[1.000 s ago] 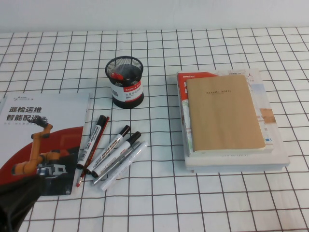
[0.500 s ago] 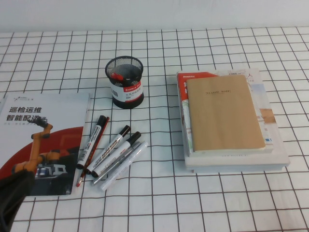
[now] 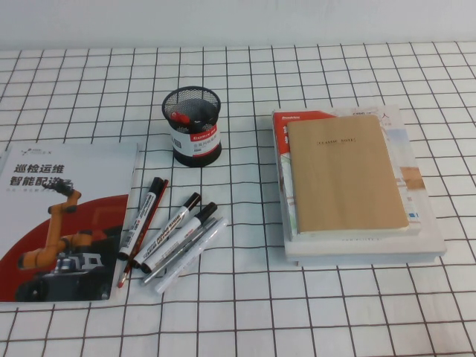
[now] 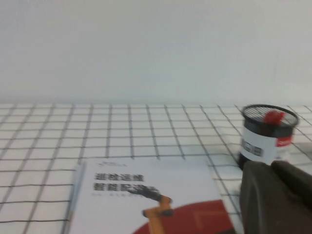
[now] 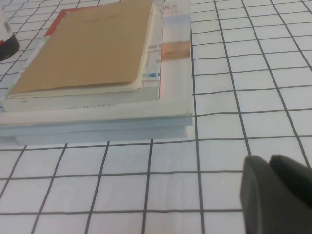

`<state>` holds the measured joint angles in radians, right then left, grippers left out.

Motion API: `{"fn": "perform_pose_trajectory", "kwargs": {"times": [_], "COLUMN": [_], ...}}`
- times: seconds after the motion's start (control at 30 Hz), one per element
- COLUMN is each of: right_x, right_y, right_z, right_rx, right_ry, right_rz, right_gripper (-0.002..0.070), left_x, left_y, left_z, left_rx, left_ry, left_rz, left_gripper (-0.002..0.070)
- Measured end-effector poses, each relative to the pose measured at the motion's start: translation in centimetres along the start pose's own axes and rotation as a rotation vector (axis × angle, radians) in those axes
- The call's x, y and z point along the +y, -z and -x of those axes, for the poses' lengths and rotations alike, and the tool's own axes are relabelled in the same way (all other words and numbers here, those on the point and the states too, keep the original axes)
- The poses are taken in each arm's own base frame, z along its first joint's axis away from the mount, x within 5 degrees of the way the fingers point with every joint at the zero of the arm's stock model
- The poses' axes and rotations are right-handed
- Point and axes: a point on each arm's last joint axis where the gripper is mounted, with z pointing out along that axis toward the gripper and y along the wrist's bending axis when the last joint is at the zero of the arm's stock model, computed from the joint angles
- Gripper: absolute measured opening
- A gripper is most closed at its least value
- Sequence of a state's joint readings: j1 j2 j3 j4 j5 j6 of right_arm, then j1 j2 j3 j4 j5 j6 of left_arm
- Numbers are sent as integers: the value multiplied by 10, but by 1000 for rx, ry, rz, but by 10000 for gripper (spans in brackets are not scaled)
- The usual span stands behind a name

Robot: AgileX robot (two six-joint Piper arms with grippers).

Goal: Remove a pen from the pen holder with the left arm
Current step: 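Take a marker out of the pen holder and lay it on the table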

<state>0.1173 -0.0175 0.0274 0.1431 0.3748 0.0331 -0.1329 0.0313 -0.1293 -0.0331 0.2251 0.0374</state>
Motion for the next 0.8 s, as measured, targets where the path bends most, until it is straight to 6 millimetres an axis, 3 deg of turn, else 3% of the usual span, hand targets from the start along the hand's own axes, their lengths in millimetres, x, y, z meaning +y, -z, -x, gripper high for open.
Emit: {"fn": "perform_pose_trajectory", "kwargs": {"times": [0.4,0.8], "right_x": [0,0], "right_y": [0,0], "right_z": [0,0], "right_rx": [0,0], "right_ry": [0,0], "right_rz": [0,0], "right_gripper": [-14,-14], "left_x": [4,4], "left_y": [-6,-5], "left_z": [-39,-54], "left_rx": [16,163], "left_ry": [-13,-14], "left_rz": [76,82], "left_gripper": [-2,-2]}}
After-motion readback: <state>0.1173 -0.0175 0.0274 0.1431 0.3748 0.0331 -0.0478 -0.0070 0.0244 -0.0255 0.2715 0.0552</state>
